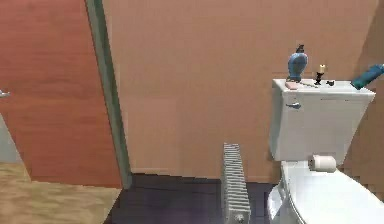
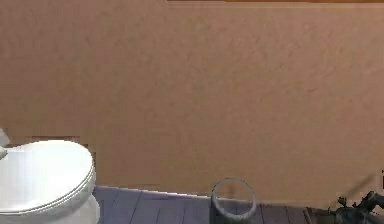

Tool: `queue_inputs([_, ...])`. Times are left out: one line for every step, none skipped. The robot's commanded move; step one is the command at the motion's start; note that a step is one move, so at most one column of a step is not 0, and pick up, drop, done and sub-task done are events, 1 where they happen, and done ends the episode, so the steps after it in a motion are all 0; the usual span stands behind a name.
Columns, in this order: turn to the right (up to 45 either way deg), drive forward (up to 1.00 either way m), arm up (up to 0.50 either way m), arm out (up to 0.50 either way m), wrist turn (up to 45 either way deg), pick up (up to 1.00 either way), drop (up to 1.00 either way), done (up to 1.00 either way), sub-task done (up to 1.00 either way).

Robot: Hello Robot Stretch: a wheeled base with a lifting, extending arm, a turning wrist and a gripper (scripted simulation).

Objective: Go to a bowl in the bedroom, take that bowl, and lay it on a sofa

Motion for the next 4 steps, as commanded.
queue_inputs([-45.0, 0.00, 0.00, 0.00, 0.0, 0.00, 0.00, 0.00, 0.00])
queue_inputs([-21.0, 0.00, 0.00, 0.00, 0.0, 0.00, 0.00, 0.00, 0.00])
queue_inputs([0.0, 0.40, 0.00, 0.00, 0.0, 0.00, 0.00, 0.00, 0.00])
queue_inputs([24.0, 0.00, 0.00, 0.00, 0.0, 0.00, 0.00, 0.00, 0.00])
